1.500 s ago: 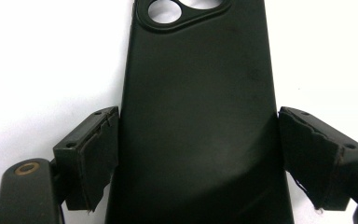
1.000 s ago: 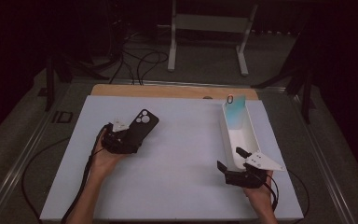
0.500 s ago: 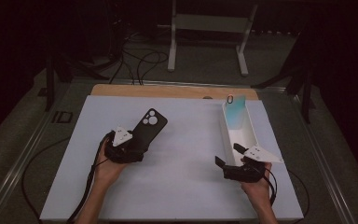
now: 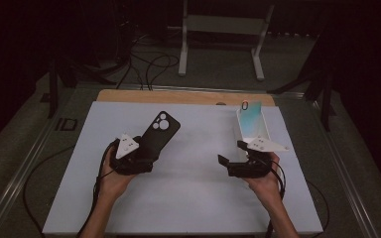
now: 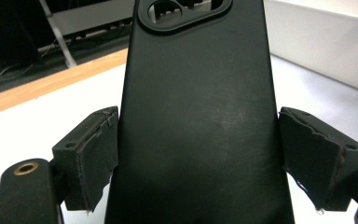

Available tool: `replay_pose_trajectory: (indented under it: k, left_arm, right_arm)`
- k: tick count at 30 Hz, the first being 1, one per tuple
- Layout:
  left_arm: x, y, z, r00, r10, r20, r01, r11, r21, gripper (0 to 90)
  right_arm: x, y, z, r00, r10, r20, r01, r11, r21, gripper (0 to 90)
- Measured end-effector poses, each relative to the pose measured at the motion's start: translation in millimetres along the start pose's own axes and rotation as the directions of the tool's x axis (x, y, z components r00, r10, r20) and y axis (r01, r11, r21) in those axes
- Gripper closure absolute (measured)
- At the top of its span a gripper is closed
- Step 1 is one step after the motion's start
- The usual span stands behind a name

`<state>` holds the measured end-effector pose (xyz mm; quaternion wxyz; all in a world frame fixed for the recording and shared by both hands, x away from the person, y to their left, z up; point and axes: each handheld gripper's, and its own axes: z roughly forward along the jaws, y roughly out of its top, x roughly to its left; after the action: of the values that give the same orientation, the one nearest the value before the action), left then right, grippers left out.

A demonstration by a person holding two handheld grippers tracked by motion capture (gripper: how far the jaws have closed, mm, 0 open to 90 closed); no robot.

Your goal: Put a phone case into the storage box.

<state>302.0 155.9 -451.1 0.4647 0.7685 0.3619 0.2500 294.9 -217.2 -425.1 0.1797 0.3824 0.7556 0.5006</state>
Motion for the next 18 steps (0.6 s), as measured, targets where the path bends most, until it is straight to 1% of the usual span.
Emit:
replay_pose_trajectory:
  k: [2, 6, 11, 14, 15, 18]
  left_arm:
    - [-2.6, 2.5, -1.6, 1.0000, 0.007, 0.002, -0.007, 0.9999, -0.013, 15.9]
    - [-8.5, 7.4, -3.7, 0.9998, 0.018, 0.010, -0.018, 0.9992, -0.035, 15.7]
    - [-16.2, 11.9, -4.5, 0.9993, 0.033, 0.015, -0.032, 0.9978, -0.057, 15.7]
    - [-21.5, 13.8, -4.5, 0.9990, 0.041, 0.016, -0.040, 0.9963, -0.075, 15.6]
    - [-23.2, 14.1, -4.3, 0.9991, 0.042, 0.013, -0.040, 0.9958, -0.083, 15.6]
    - [-26.4, 14.6, -2.6, 0.9985, 0.048, 0.027, -0.045, 0.9942, -0.098, 15.5]
  right_arm:
    - [2.6, 7.0, 3.0, 0.9999, -0.002, -0.016, 0.002, 1.000, -0.005, 9.4]
    - [7.7, 21.9, 10.5, 0.9984, 0.012, -0.056, -0.013, 1.000, -0.019, 9.4]
    - [15.2, 38.4, 23.1, 0.9946, 0.021, -0.102, -0.024, 0.999, -0.026, 9.4]
    - [19.6, 44.7, 30.9, 0.9919, 0.021, -0.125, -0.024, 0.999, -0.023, 9.4]
    - [20.9, 46.3, 33.5, 0.9919, 0.013, -0.126, -0.016, 1.000, -0.022, 9.5]
    - [24.0, 49.0, 40.7, 0.9910, 0.007, -0.134, -0.010, 1.000, -0.015, 9.5]
